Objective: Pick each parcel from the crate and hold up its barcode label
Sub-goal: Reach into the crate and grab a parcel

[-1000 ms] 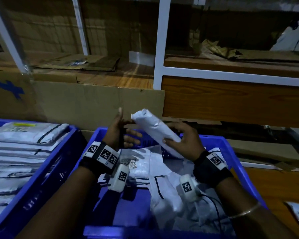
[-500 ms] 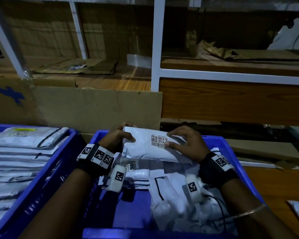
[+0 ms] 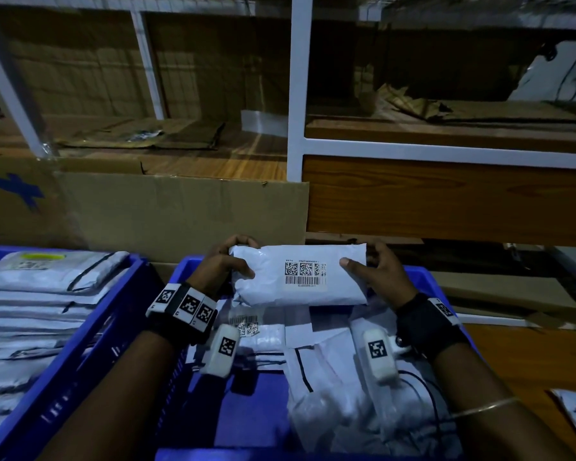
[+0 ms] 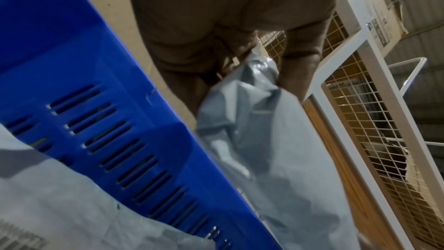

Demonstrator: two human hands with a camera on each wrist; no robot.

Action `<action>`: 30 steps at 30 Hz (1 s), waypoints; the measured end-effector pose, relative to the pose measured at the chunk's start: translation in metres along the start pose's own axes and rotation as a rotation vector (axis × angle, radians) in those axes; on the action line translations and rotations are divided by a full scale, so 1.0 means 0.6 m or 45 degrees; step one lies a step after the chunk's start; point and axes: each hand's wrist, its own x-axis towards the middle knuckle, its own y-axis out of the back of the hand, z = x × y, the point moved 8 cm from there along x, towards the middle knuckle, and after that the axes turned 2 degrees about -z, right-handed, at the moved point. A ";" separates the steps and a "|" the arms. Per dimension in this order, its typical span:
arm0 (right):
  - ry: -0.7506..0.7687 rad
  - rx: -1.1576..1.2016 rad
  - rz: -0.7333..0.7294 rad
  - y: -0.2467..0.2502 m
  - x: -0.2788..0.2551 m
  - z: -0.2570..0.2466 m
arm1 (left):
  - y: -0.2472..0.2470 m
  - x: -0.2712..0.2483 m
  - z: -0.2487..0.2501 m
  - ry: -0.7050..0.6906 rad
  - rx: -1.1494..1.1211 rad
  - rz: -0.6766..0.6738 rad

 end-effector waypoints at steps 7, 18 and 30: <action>-0.171 0.360 -0.074 -0.016 -0.012 0.007 | 0.001 -0.002 -0.008 0.031 -0.024 0.034; -0.121 0.355 0.045 0.013 -0.009 -0.001 | 0.035 -0.007 -0.034 0.142 -0.022 0.306; 0.006 0.287 0.068 0.015 -0.009 -0.019 | 0.067 0.006 -0.028 -0.075 0.196 0.423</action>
